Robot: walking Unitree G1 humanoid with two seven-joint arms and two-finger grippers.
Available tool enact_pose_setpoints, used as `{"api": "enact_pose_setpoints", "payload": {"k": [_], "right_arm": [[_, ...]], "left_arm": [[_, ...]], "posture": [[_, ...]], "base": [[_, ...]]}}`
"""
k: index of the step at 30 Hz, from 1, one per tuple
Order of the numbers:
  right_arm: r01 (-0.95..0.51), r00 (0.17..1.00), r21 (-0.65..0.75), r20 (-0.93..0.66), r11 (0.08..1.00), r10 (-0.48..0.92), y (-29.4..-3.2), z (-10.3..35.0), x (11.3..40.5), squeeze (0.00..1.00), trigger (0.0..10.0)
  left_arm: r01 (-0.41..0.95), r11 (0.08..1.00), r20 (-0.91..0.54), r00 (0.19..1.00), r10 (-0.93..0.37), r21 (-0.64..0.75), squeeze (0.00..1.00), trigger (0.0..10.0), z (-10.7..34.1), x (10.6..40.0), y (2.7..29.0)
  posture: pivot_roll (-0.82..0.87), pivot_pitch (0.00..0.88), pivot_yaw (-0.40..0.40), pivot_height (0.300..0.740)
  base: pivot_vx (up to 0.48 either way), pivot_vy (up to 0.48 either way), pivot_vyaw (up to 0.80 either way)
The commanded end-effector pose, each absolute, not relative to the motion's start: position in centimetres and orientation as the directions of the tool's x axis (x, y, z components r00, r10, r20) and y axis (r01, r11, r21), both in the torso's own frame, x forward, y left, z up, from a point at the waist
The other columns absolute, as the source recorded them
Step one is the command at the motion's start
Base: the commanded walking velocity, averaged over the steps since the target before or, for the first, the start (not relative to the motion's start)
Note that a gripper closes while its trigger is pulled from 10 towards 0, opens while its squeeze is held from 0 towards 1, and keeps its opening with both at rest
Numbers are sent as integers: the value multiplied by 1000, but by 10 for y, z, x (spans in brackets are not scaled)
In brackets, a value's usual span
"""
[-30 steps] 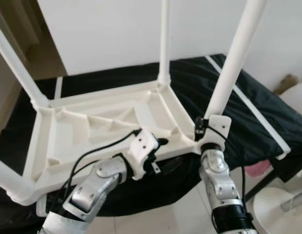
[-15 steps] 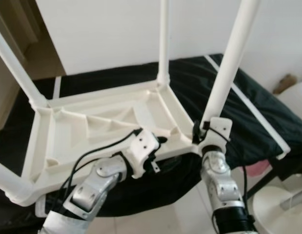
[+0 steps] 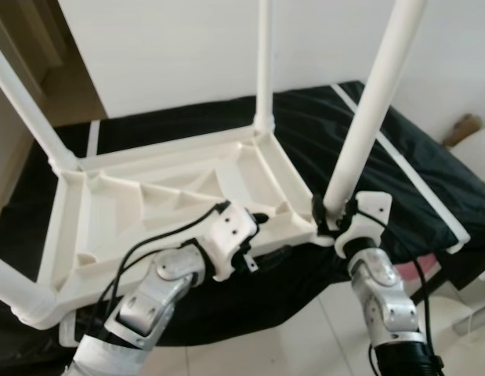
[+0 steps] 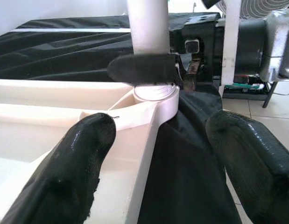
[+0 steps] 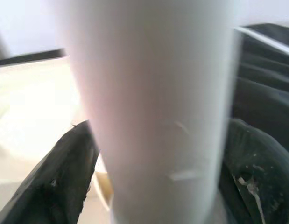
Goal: Building children table
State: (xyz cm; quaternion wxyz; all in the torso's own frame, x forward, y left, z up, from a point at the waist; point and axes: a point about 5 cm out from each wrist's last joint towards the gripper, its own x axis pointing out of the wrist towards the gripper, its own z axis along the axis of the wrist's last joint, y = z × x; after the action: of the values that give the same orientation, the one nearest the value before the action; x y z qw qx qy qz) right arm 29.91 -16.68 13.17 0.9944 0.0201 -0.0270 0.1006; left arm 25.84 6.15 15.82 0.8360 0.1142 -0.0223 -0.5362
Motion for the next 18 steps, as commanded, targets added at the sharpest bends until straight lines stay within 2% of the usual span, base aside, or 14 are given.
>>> {"api": "enact_pose_setpoints", "payload": {"k": [1,9,18], "right_arm": [[-274,960,27,58,961,272,-166,131,301,0,10000],[-440,891,-98,72,893,447,-173,147,313,0,10000],[-514,851,-156,30,844,524,-176,150,324,0,10000]], "left_arm": [[880,414,-93,443,-891,232,0,10000,157,261,64],[888,400,-98,429,-898,229,0,10000,158,261,63],[892,390,-100,420,-902,228,0,10000,159,260,62]], "posture": [[-9,0,48,740],[-3,0,56,740],[5,0,56,740]], "base": [[0,0,0],[0,0,0],[0,0,0]]}}
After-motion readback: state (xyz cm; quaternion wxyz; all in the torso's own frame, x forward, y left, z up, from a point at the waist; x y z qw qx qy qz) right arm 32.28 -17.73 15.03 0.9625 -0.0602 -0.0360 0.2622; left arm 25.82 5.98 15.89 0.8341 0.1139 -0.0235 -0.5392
